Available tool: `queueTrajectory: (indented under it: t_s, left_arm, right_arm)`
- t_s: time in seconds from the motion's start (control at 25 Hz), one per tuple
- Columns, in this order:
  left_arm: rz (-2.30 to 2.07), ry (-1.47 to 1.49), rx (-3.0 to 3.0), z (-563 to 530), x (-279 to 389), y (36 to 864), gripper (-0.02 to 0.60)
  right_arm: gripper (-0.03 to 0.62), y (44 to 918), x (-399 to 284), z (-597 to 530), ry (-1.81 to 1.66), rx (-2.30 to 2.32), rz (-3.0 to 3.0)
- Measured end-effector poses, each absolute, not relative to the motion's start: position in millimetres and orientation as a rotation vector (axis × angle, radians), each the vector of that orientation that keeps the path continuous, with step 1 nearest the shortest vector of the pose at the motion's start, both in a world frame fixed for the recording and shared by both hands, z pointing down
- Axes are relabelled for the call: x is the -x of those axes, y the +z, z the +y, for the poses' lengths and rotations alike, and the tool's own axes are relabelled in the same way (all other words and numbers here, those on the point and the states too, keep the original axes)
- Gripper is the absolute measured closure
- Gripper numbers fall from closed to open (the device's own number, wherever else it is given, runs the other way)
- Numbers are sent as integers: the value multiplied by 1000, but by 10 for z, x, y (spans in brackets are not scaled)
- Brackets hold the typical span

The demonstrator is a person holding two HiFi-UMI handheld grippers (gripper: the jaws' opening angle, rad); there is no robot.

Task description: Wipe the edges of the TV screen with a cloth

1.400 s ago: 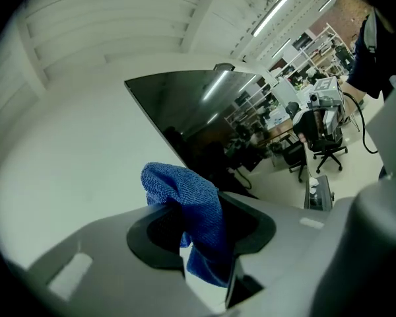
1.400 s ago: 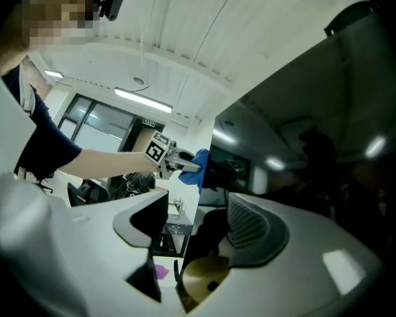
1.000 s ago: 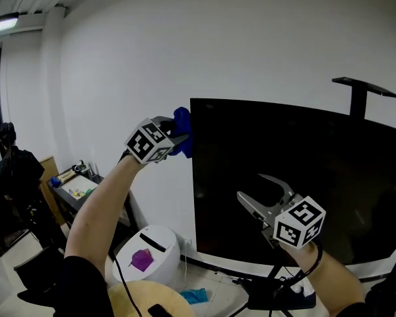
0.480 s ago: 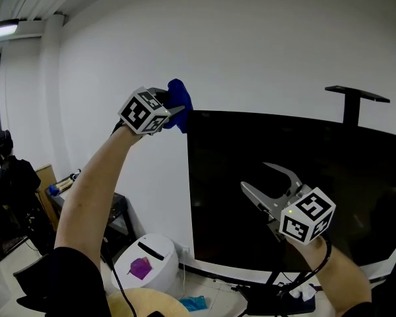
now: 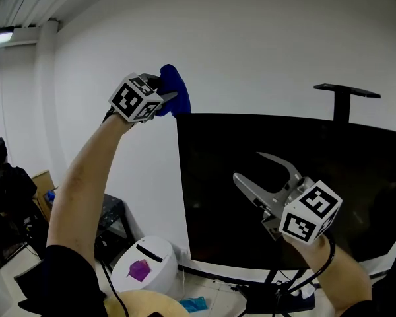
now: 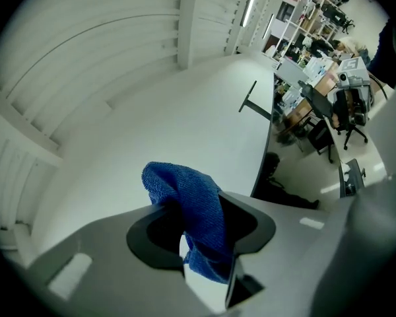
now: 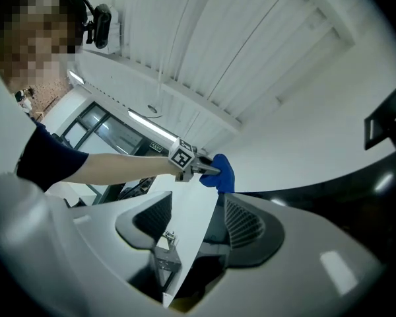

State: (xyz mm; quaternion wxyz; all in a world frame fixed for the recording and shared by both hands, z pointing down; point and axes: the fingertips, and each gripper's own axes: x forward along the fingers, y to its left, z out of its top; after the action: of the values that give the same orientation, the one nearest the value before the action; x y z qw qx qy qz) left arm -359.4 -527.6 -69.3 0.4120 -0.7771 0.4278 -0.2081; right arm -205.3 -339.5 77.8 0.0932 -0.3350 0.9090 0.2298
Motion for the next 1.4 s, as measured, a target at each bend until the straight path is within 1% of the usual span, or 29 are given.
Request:
queueTrajectory:
  t_s: [0.24,0.4,0.56,0.96,1.4]
  left_arm:
    - [1014,-603,2003,-5357,3237,-331,443]
    - [954,-627,1993,-5285,2913,-275,443]
    - [962,-636,2000,-5307,2818,-227,443]
    - [1002,-667,2047,-5209,2212,-197,445]
    - [940,-698,2049,-4926,1109,-201,445]
  right_arm:
    - [338,886,1795,-3428,623,1042,2691]
    - [339,888,1505,-3369,630,1095,2678]
    - [339,935,1283,-3260,644,1148,2677]
    - [341,1004,320,-2933,644,1268,2632]
    - [345,1095,-732,-2628,563,1352,2565]
